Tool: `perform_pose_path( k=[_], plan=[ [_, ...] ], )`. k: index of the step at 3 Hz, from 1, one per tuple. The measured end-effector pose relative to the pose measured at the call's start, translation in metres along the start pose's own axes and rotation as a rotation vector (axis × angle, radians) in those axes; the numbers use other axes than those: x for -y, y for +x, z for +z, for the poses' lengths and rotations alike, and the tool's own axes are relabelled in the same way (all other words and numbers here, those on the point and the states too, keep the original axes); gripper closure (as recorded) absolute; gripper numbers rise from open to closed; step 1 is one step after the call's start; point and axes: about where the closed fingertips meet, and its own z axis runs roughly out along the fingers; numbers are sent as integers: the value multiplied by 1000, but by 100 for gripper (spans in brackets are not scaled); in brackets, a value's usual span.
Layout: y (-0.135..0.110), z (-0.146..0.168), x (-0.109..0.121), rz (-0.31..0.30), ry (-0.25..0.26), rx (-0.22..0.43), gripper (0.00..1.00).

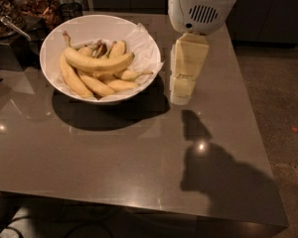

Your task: Pick banana from white bowl

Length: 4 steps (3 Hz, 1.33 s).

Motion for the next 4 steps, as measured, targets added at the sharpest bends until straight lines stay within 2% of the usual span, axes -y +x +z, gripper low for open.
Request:
perform_pose_path(
  k=[1,2,4],
  plan=[
    [-29,5,14,-13,27,8,0],
    [-62,13,31,-36,28,5,0],
    [-112,44,65,-59,-17,13,2]
  ],
)
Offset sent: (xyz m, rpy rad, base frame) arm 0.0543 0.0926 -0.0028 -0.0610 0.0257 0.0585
